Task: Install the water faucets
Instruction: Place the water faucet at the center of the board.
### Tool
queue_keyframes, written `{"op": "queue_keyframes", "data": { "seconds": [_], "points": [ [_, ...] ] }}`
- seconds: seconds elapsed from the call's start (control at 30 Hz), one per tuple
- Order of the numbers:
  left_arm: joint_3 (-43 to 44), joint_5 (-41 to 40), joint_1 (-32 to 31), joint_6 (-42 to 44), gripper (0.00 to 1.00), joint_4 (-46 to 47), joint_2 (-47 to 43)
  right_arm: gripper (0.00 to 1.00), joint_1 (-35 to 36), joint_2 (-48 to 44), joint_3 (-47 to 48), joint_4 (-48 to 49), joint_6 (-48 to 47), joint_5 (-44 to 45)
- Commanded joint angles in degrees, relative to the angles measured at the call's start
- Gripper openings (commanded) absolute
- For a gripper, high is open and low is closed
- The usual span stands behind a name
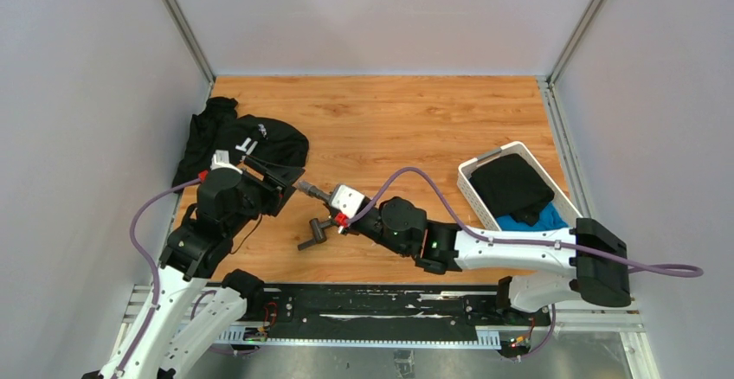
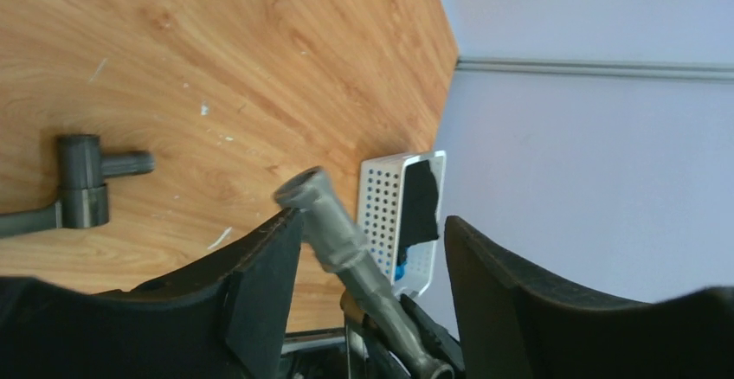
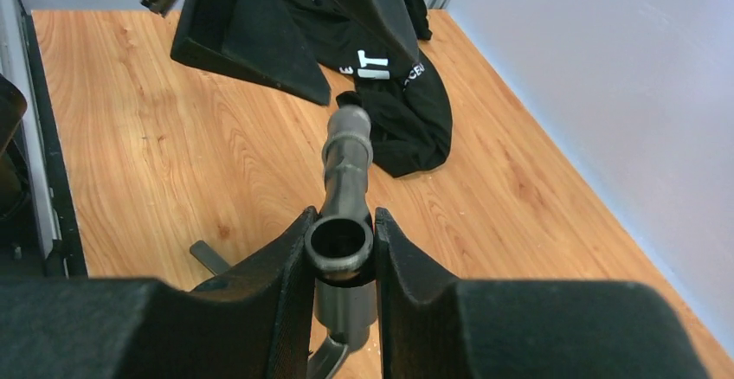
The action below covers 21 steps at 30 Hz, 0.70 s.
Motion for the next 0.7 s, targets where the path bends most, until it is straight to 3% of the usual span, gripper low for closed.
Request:
{"op": "queue_keyframes", "data": {
  "seconds": [0.0, 0.27, 0.37, 0.57, 0.67],
  "points": [
    [-0.35, -1.45, -0.07, 2.21, 0.72, 5.71, -0.32, 0.0, -3.31, -4.05, -1.68, 0.88, 6.61, -2.66],
    [-1.32, 0.36, -0.07, 2.84, 0.79, 7.35, -0.06, 0.0, -7.02, -4.99, -2.54, -1.14, 9.15, -2.62],
    [-1.92, 2.32, -0.06, 9.71, 0.81, 10.91, -0.1, 0.0, -9.9, -5.8, -0.37, -7.02, 11.82, -7.37],
    [-0.77, 8.43, -0.07, 30.91, 0.86, 11.56, 1.08, 0.0, -23.92, -6.72, 9.81, -28.53, 21.75, -35.12],
    [-0.55, 11.68, -0.07, 34.5, 0.88, 10.61, 2.7, 0.0, -31.77, -1.28, 15.52, -39.96, 25.66, -43.81]
  ]
}}
